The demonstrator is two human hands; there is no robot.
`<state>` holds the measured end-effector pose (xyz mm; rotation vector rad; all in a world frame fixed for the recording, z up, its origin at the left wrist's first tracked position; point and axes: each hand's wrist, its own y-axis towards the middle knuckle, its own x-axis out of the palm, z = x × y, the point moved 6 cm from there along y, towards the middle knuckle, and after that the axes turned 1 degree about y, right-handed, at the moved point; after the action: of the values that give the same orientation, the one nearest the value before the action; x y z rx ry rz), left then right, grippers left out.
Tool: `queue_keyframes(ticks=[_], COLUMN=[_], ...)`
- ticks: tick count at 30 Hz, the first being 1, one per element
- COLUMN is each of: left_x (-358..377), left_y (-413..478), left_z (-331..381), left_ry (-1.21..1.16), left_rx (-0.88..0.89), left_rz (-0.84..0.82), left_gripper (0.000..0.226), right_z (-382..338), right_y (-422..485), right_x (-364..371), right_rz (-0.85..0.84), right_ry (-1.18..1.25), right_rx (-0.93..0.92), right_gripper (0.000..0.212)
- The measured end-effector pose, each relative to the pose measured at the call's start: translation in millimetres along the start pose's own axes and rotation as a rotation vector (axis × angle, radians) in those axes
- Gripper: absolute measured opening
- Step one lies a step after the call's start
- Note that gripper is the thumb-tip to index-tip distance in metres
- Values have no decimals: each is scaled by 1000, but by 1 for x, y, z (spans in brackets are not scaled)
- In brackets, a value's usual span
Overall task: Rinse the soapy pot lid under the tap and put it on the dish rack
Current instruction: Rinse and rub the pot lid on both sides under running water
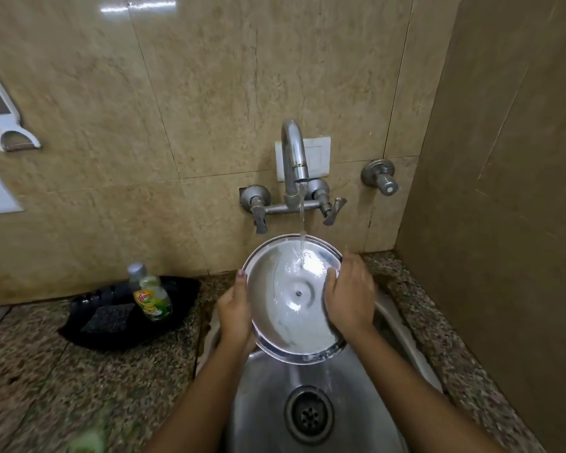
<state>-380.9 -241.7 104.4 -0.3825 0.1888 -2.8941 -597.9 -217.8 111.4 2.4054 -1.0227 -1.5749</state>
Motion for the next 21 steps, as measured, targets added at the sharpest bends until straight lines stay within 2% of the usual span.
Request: queue_keyframes(ticks=[2,4,7,10,12,16,19,21], left_x=[2,5,10,4,-6,-18,-8,2], left_y=[-5,-8,-7,0,5,5,-4,-9], left_z=[-3,-8,-15,-9,-1,-1,-7,-9], left_ry=[46,92,88,94,105,155,169,180], left_rx=[23,20,-14,18,65,53,45,36], left_rz=[-3,-19,-54,-8,47,35,-21,-39], left_gripper=[38,41,41,41,42,42,41,42], right_z=[-6,-30,-82,-68,-26,29,-7,-47], right_y=[-6,-7,-37,-84,-86,-37,-2,2], right_x=[13,22,27,30,33,27,24,24], right_rz=[-68,-135,-274,-411,-415,-322,-238,-196], right_ry=[-45,-14,73,27,-45,-106,-101,-36], right_rx=[-48,-157,-565,-875,-854,-450,-389,-441], right_gripper=[67,73,66,60,62,68,70,71])
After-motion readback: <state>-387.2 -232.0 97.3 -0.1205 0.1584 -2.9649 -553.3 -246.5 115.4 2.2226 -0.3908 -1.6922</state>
